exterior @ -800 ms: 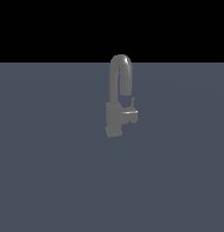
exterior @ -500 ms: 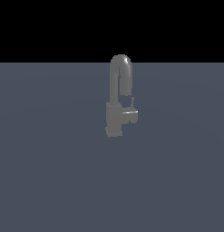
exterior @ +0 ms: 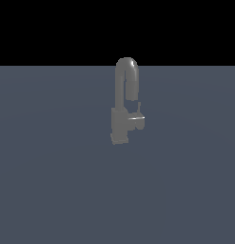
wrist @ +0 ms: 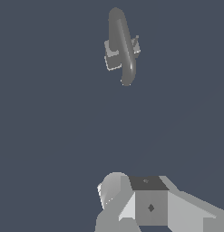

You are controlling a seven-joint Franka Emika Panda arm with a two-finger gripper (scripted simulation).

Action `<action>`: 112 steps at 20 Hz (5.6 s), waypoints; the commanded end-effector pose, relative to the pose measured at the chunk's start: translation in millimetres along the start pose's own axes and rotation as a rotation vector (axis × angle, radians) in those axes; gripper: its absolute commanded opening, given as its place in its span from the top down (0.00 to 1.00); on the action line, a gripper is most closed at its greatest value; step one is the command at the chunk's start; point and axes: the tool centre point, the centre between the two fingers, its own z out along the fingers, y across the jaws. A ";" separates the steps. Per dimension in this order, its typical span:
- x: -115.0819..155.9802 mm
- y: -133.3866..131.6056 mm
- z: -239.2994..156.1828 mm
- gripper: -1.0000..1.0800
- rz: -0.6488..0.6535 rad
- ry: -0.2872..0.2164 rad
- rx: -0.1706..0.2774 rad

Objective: Turn on the faucet by rotating a designated handle.

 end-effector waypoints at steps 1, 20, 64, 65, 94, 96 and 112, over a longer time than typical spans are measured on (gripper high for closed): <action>9.6 -0.5 0.9 1.00 0.019 -0.024 0.019; 112.6 3.1 23.1 1.00 0.222 -0.287 0.231; 309.1 49.8 211.4 1.00 0.768 -1.011 0.828; 312.0 50.5 218.6 1.00 0.783 -1.031 0.845; 326.3 52.4 310.0 1.00 0.975 -1.271 1.043; 323.0 53.2 309.5 1.00 0.975 -1.271 1.043; 291.8 60.9 304.1 1.00 0.975 -1.271 1.044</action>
